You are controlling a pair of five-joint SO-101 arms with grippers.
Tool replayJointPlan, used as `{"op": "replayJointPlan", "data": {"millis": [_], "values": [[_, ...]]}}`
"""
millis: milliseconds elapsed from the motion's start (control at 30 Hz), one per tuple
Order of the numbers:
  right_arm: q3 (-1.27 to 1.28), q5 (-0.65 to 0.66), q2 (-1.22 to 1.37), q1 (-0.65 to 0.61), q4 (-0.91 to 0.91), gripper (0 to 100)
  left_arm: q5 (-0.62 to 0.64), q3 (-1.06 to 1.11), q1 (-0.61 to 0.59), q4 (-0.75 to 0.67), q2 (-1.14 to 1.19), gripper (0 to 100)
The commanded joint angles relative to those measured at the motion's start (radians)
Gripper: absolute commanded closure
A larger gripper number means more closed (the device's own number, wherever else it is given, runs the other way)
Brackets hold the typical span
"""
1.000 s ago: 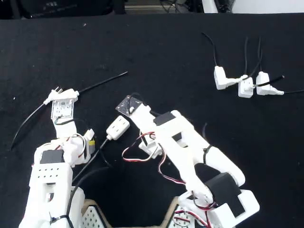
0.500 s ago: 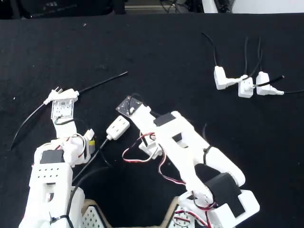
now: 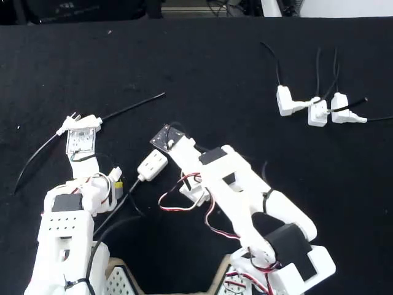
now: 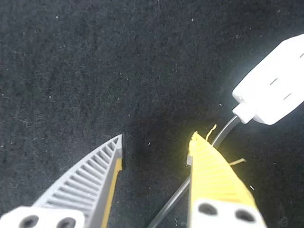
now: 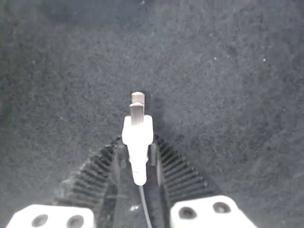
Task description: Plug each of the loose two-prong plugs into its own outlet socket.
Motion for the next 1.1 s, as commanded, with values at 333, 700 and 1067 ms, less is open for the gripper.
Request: {"op": "replayJointPlan", "data": {"millis": [333,700,1067], "values": [[-0.001,-0.037,-0.297,-0.026,-0.002,98.8,0.000,-0.128,-0.001,0.011,-0.021,78],[0.005,-0.249,-0.278,-0.176,-0.137,98.8,0.110,-0.312,0.013,0.109,-0.023,78],[0.073,-0.308,-0.259,-0.255,-0.400,98.7,0.170,-0.311,0.154,0.035,-0.023,78]]}}
